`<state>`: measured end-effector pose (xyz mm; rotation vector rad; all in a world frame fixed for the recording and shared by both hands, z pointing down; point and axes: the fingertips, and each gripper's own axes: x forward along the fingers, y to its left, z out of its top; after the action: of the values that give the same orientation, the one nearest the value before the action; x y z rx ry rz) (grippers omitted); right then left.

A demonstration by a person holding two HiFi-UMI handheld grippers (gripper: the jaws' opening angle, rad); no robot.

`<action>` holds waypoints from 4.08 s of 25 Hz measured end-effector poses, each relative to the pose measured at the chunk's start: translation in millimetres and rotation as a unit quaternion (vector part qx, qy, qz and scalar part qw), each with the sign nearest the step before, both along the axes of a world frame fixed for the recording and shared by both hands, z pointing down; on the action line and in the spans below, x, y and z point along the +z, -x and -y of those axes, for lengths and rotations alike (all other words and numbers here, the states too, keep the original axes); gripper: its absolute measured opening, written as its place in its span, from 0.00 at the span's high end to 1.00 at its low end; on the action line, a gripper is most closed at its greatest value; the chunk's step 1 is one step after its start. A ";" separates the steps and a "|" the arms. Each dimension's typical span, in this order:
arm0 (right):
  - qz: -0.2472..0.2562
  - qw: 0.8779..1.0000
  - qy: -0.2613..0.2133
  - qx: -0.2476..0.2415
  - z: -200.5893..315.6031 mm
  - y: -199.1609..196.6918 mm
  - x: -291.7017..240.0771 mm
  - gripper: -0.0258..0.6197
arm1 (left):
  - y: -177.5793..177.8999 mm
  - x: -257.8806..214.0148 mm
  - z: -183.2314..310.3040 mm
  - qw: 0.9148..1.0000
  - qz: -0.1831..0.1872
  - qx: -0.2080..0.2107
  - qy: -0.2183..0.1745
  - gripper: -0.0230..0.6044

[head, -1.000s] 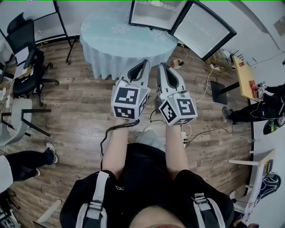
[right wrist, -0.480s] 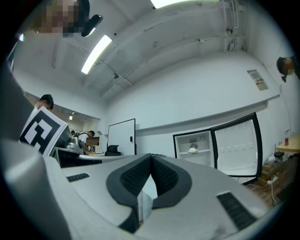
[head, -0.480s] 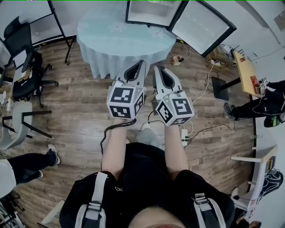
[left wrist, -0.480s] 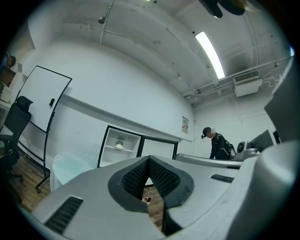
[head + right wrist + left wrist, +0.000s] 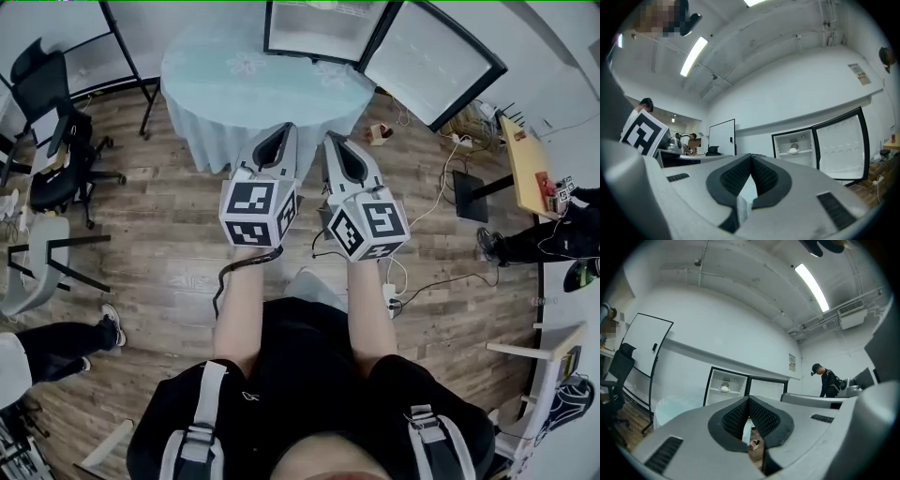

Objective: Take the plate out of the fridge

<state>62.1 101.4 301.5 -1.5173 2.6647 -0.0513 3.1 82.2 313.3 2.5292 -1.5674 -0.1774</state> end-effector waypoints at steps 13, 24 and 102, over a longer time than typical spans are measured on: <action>0.013 0.999 0.023 -0.021 67.4 -67.1 0.9 0.96 | -41.7 -7.6 58.1 0.999 0.016 -0.036 0.006 0.96; 0.009 1.000 0.002 -0.012 94.5 -115.6 -14.8 0.96 | -71.7 -18.6 74.4 0.999 0.027 -0.042 -0.005 0.96; 0.042 0.993 0.102 0.053 522.0 -49.4 51.7 0.96 | -38.0 80.1 534.7 0.983 -0.101 0.059 0.141 0.96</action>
<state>111.4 -420.7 353.3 -1.6709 2.5755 -0.3817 41.0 -452.4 393.4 2.2949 -1.2644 -0.1772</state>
